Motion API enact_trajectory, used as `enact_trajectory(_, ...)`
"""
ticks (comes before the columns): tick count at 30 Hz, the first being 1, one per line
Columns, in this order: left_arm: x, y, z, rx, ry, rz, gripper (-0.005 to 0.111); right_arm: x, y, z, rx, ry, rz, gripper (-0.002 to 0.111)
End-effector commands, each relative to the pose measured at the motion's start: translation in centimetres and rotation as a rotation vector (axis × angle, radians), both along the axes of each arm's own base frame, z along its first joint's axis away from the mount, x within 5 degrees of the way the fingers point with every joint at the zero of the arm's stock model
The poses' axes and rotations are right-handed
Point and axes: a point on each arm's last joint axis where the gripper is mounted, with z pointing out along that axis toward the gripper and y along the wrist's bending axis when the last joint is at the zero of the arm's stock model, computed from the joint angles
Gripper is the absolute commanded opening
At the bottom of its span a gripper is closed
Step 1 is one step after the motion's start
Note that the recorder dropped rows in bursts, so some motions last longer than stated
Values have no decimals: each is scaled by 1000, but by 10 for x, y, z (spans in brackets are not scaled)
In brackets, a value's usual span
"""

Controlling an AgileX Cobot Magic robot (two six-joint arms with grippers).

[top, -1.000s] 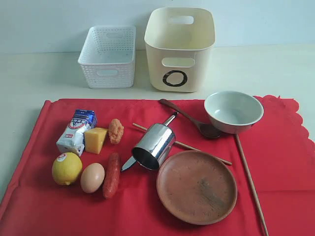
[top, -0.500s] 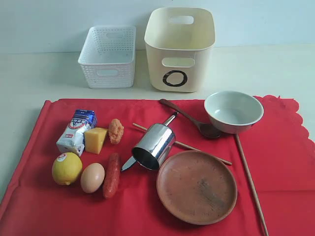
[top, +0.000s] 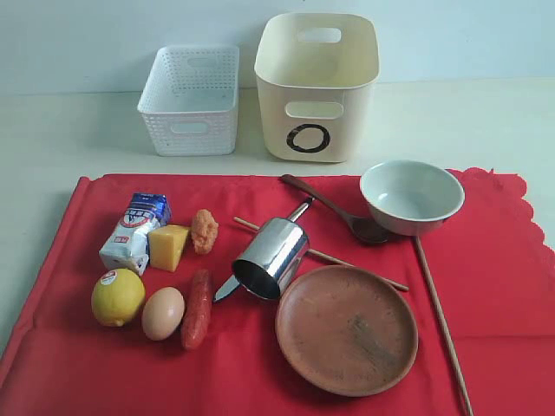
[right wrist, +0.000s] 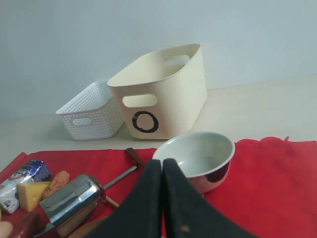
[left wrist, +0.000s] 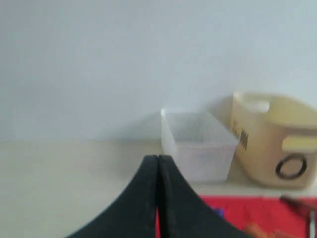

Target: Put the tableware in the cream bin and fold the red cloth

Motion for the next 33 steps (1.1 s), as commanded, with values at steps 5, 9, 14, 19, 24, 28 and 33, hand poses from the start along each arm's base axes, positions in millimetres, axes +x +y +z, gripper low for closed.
enact_trajectory(5,-18,1,51,-416,-526,-138,0,0,0,-1,-7,-6,0,0)
enact_trajectory(9,-32,2,66,-486,-733,-207,0,0,0,-1,-7,-6,0,0)
enact_trajectory(14,-38,3,84,-342,-798,-142,0,0,0,-1,-7,-6,0,0)
enact_trajectory(19,-6,-1,76,-282,-510,-90,0,0,0,-1,-7,-6,0,0)
enact_trajectory(24,25,-7,60,-253,-277,-66,0,0,0,-1,-7,-6,0,0)
enact_trajectory(28,44,-13,50,-226,-157,-88,0,0,0,-1,-7,-6,0,0)
enact_trajectory(33,66,-24,48,-163,-39,-157,0,0,0,-1,-7,-6,0,0)
